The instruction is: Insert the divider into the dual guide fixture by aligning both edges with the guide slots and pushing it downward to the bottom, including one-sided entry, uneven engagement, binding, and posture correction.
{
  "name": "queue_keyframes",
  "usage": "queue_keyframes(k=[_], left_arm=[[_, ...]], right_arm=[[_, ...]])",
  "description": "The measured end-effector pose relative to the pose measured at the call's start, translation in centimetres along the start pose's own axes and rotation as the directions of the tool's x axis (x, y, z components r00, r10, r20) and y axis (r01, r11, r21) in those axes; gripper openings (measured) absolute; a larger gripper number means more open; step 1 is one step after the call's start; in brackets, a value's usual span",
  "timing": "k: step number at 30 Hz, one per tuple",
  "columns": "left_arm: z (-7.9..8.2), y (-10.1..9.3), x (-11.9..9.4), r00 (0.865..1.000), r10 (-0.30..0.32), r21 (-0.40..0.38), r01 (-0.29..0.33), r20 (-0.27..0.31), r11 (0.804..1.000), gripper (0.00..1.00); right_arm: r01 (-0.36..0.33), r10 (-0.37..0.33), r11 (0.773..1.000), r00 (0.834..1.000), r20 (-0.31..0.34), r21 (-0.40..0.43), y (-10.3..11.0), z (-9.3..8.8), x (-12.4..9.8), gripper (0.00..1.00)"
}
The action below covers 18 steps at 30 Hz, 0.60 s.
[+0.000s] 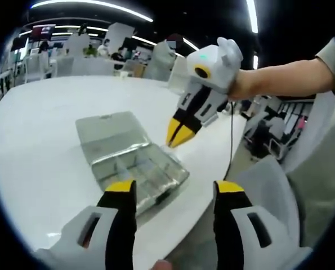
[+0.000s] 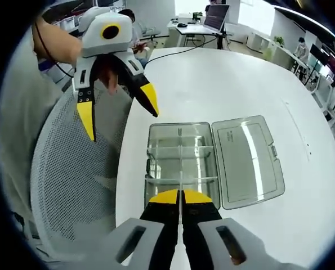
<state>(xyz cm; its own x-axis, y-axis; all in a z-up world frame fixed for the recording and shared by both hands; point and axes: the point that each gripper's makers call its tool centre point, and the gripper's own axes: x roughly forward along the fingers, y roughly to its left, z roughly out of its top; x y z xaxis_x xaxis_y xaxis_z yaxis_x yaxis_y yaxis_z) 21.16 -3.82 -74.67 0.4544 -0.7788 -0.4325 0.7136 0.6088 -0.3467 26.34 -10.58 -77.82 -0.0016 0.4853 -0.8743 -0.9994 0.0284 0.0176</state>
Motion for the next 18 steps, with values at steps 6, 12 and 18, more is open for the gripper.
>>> queue_keyframes(k=[6,12,18], left_arm=[[-0.08,0.00,-0.05,1.000,0.001,-0.001,-0.001,-0.002,1.000,0.53],[-0.04,0.13,-0.01,1.000,0.002,0.000,-0.002,-0.001,1.000,0.53],[-0.16,0.38,-0.05,1.000,0.005,-0.002,-0.005,-0.003,1.000,0.53]], right_arm=[[0.003,-0.002,1.000,1.000,0.009,-0.004,-0.02,0.21,-0.08,0.00],[0.002,-0.002,1.000,1.000,0.008,-0.008,-0.09,0.28,0.01,0.00],[-0.005,0.005,1.000,1.000,0.008,-0.010,0.04,0.12,0.00,0.00]])
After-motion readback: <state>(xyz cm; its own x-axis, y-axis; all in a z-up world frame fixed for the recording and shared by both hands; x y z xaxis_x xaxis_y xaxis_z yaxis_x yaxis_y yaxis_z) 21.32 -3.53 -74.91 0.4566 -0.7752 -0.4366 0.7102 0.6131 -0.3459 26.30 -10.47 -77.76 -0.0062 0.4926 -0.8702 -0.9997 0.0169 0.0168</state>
